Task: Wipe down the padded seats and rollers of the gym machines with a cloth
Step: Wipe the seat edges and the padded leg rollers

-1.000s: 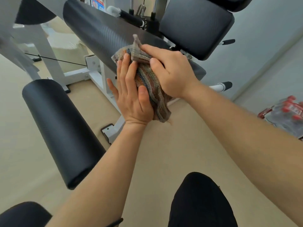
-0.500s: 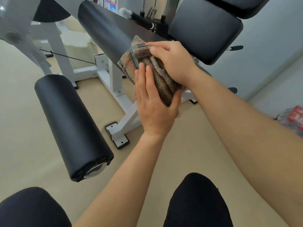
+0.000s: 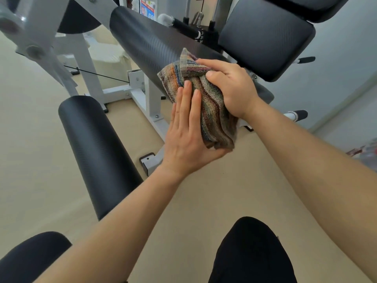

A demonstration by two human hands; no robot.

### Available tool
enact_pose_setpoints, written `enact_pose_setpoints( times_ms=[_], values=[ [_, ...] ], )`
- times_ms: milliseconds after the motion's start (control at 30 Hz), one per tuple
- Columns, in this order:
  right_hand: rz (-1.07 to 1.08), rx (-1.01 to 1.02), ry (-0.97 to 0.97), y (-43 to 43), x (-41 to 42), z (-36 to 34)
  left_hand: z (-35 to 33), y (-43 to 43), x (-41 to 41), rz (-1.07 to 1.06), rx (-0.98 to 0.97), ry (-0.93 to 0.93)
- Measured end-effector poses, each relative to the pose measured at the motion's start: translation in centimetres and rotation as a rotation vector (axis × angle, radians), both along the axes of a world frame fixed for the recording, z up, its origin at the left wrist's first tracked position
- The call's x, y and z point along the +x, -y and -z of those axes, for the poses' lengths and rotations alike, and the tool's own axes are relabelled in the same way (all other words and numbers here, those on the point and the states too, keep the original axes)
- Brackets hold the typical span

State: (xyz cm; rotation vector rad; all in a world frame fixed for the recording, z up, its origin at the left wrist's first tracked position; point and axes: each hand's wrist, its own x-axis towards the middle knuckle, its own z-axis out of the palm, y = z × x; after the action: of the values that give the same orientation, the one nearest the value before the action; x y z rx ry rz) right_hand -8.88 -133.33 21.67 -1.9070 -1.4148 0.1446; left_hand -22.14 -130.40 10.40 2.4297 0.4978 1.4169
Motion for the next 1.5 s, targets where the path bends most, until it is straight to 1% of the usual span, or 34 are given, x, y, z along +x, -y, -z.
enact_pose_setpoints(
  times_ms=[100,233,367,567,733,867,967,1033,1100,1133,1167,1200,1267,1300,1400,1500],
  values=[
    [-0.005,-0.048,0.000,0.1,0.0,-0.1,-0.6,0.4,-0.1,0.041,-0.035,-0.005],
    [-0.010,-0.046,-0.021,-0.1,0.0,-0.1,-0.2,0.3,-0.3,0.078,-0.069,-0.011],
    [0.000,-0.035,-0.034,0.0,-0.2,-0.1,0.5,-0.6,0.9,-0.026,-0.001,0.064],
    [0.008,-0.071,-0.043,-0.2,-0.6,-1.1,0.0,-1.5,0.0,-0.056,0.129,0.060],
    [0.053,-0.106,-0.028,0.2,-0.9,-0.7,0.1,-1.0,0.1,-0.007,0.043,0.051],
    [0.058,-0.123,-0.037,0.4,-0.9,-0.5,0.5,-1.8,-0.2,0.008,0.048,-0.002],
    [0.030,-0.166,-0.050,0.2,-0.8,-0.9,-0.6,-0.8,-1.3,0.118,-0.072,-0.027],
    [-0.025,-0.237,-0.072,0.0,-0.7,-1.3,-1.8,0.7,-1.8,0.221,-0.233,0.031],
    [-0.091,-0.311,-0.086,-0.1,-0.4,-1.8,-3.1,1.6,-1.3,0.328,-0.549,0.209],
    [-0.119,-0.348,-0.071,-0.3,-0.2,-2.1,-3.8,1.6,-0.4,0.323,-0.714,0.301],
    [-0.141,-0.387,-0.054,-0.5,0.0,-2.3,-4.7,1.4,0.7,0.255,-0.836,0.347],
    [-0.156,-0.426,-0.044,-0.9,0.1,-2.6,-5.6,1.1,1.6,0.133,-0.874,0.329],
    [-0.179,-0.492,-0.031,-2.1,0.0,-3.2,-6.4,0.4,3.2,-0.032,-0.858,0.294],
    [-0.187,-0.522,-0.016,-3.0,-0.1,-3.5,-6.6,0.0,3.6,-0.056,-0.849,0.293],
    [-0.204,-0.565,0.041,-6.1,-0.1,-3.8,-6.5,-1.7,3.8,-0.038,-0.848,0.268],
    [-0.186,-0.514,0.063,-9.3,-0.1,-3.4,-6.9,-4.6,4.1,-0.073,-0.874,0.251]
  ],
)
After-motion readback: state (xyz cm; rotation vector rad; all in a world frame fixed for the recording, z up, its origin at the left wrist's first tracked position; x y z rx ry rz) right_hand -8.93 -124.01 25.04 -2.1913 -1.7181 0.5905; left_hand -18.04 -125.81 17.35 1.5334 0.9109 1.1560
